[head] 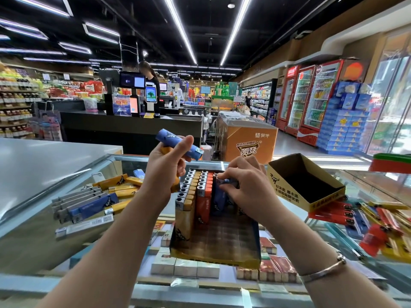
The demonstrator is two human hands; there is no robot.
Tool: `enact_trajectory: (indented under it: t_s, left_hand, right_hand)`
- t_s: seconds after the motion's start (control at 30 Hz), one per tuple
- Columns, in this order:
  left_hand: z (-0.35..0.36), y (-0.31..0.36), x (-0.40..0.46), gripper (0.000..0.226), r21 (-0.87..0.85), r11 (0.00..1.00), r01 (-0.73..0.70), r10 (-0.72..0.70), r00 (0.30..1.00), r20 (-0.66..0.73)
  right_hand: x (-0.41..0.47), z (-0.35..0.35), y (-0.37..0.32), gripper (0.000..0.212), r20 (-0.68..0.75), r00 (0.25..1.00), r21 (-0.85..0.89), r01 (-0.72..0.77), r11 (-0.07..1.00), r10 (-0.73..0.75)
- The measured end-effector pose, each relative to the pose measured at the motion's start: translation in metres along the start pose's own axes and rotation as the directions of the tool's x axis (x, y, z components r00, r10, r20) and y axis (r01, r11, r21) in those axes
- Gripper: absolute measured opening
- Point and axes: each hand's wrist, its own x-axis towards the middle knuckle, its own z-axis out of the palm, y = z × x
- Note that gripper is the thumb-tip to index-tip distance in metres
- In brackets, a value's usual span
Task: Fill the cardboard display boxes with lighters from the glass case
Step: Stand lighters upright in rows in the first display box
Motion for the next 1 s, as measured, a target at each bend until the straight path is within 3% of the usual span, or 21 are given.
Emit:
enact_trajectory:
  t_s: [0.13, 0.23, 0.3, 0.4, 0.5, 0.6, 0.77, 0.87, 1.0]
  left_hand:
    - [-0.002, 0.0, 0.001, 0.031, -0.012, 1.0, 0.007, -0.007, 1.0, -0.012]
    - [-0.003, -0.001, 0.001, 0.019, 0.014, 1.0, 0.0, 0.0, 1.0, 0.008]
    - [-0.003, -0.001, 0.001, 0.015, 0.038, 0.999, 0.006, -0.007, 1.0, 0.013]
    - [-0.002, 0.001, 0.001, 0.024, 0.036, 0.999, 0.018, -0.02, 0.997, 0.068]
    - [-0.001, 0.003, -0.002, 0.031, 0.027, 0.999, -0.018, 0.012, 0.982, 0.186]
    - [0.001, 0.005, -0.005, 0.036, 0.11, 0.991, -0.075, 0.044, 0.964, 0.262]
    - [0.009, 0.006, -0.009, 0.027, 0.16, 0.971, -0.175, 0.124, 0.949, 0.29]
    - [0.011, 0.003, -0.009, 0.027, 0.196, 0.958, -0.209, 0.139, 0.937, 0.32]
    - [0.011, 0.001, -0.008, 0.028, 0.244, 0.941, -0.234, 0.14, 0.926, 0.35]
  right_hand:
    - [-0.001, -0.001, 0.002, 0.028, 0.031, 0.999, -0.006, -0.007, 1.0, 0.007]
    - [-0.002, -0.001, 0.004, 0.033, 0.066, 0.998, 0.005, 0.002, 1.0, -0.003]
    - [-0.001, -0.001, 0.004, 0.031, 0.013, 1.0, 0.04, -0.004, 0.999, 0.003]
    - [0.001, -0.005, 0.002, 0.021, -0.161, 0.977, 0.216, -0.102, 0.971, 0.139]
    - [0.004, -0.013, -0.002, 0.013, -0.157, 0.955, 0.498, -0.145, 0.855, 0.253]
    - [0.004, -0.019, -0.011, 0.008, -0.007, 0.968, 0.775, -0.155, 0.613, 0.252]
    - [0.004, -0.018, -0.011, 0.021, 0.088, 0.951, 0.879, -0.215, 0.426, 0.298]
    - [0.004, -0.019, -0.01, 0.02, 0.119, 0.942, 0.871, -0.251, 0.422, 0.314]
    - [0.003, -0.019, -0.013, 0.021, 0.097, 0.961, 0.834, -0.22, 0.506, 0.259]
